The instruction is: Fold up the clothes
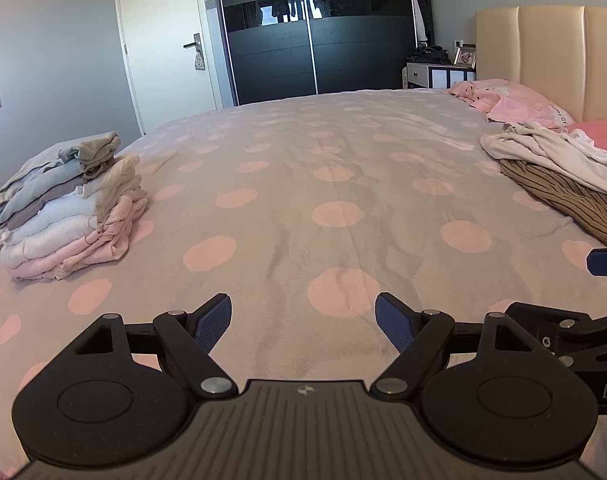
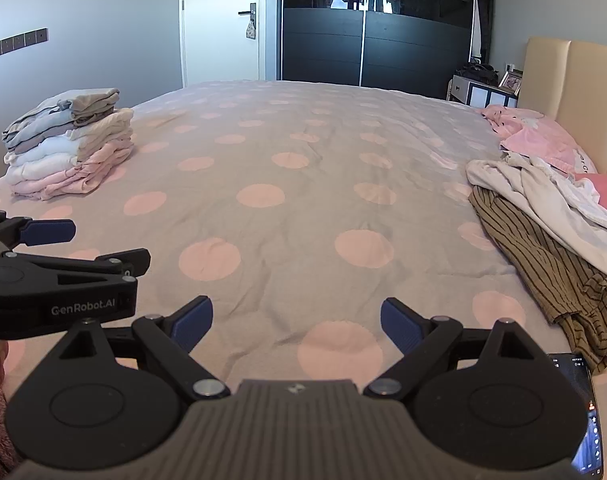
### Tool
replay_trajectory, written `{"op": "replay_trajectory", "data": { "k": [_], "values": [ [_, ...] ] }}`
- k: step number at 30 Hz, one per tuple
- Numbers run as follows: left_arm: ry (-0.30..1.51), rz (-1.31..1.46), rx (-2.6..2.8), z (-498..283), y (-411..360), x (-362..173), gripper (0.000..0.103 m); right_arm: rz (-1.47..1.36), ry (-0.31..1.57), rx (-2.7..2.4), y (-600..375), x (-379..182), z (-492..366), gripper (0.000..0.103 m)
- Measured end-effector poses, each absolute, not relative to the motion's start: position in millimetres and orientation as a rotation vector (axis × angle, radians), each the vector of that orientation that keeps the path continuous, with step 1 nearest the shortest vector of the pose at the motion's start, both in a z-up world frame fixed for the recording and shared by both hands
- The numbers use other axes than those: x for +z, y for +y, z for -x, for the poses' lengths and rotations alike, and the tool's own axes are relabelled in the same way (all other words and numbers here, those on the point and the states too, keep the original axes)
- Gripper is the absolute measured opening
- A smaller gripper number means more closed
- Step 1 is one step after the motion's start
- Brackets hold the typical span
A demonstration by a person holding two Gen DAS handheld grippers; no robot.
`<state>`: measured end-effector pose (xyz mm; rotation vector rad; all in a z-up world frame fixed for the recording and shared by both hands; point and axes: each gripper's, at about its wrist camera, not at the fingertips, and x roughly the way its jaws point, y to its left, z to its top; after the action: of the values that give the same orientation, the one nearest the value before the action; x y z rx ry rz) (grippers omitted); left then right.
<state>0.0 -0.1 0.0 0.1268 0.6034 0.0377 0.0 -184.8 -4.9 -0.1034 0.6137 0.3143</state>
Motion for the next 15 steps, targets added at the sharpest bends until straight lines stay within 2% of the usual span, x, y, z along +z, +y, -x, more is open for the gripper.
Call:
{"op": "replay_trajectory", "data": {
  "k": [6,15],
  "values": [
    [0.548,-0.138,0.027,6.3,-2.7,6.1,0.079,0.079,0.628,0.307,-185.1,-6.3,-1.7,0.092],
    [0.578,-0.114,0.035,1.4,0.0,3.3,0.079,0.065,0.640,0.298,-186.4,-7.4,-5.2,0.092]
  ]
}}
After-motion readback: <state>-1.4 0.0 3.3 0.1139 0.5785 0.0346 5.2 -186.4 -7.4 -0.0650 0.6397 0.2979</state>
